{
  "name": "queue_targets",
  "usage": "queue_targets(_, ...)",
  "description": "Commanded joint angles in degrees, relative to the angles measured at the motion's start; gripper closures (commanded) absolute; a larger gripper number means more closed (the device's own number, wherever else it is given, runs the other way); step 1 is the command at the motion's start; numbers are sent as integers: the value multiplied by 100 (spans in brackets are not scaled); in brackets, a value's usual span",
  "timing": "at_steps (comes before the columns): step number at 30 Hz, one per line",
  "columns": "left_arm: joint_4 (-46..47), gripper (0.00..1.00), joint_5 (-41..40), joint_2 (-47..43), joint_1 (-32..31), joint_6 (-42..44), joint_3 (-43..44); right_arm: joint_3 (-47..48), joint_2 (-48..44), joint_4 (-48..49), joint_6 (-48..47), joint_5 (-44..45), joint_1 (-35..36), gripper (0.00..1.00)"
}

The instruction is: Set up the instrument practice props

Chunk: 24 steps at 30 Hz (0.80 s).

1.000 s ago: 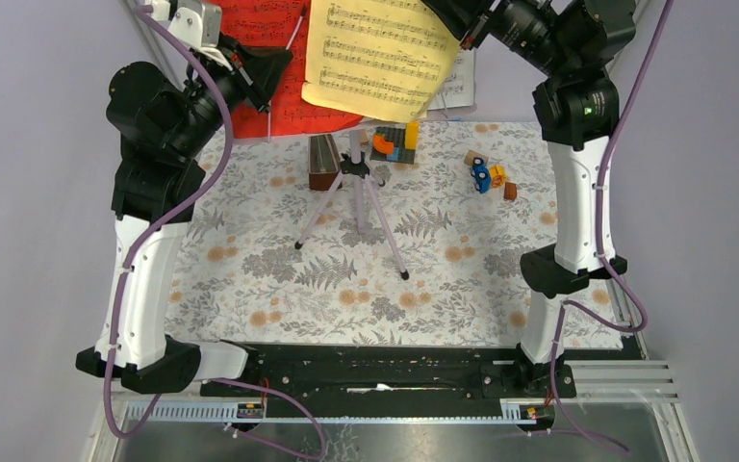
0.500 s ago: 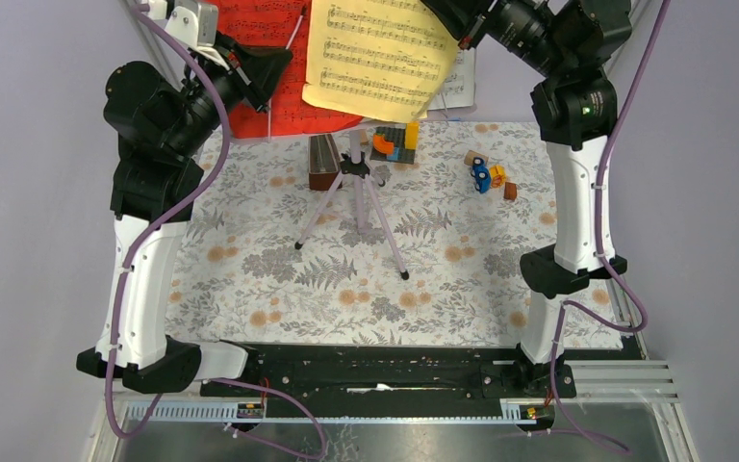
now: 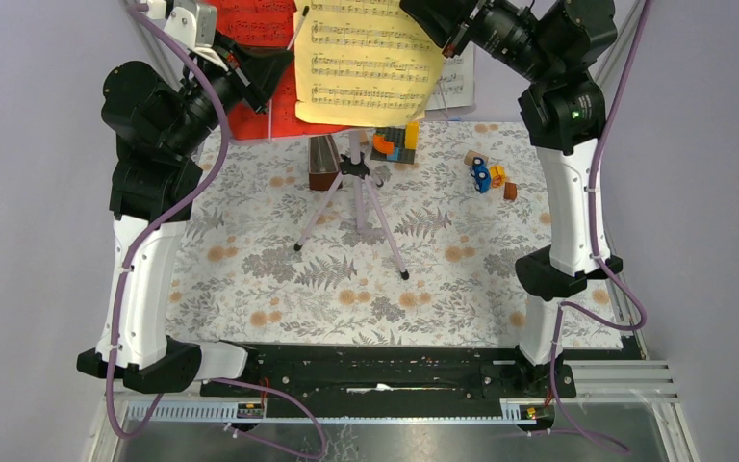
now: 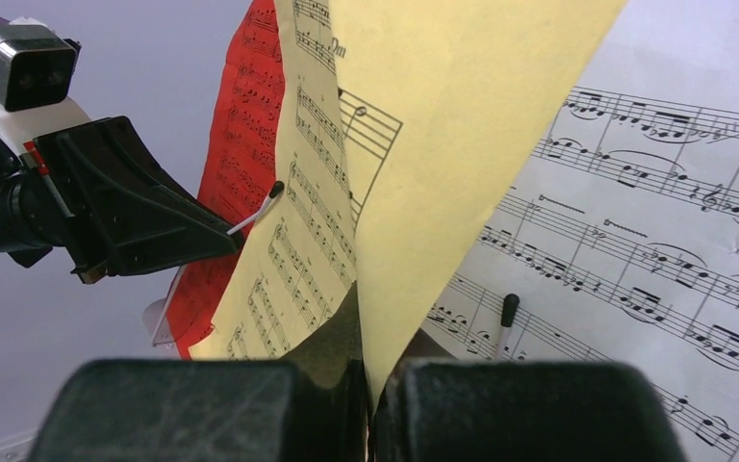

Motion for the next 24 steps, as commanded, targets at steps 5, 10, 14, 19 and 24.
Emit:
queue_targets(5,629,100,365,-226,0,-118,86,157,-34,293,-145,87,269,100)
queue_targets(10,634,100,408,-255,17,-113,-7,176,27,468,-262,85,519,100)
queue_targets(14,651,100,475,-288,63,-101,-80,50,53,488,-526,178,757,100)
queue_targets(19,657,100,528,-347,99,-58,-91,19,136,498,-608,345,840,100)
queue_targets(24,649,100,637,-376,127,-18,12,97,124,365,-853,730,850,100)
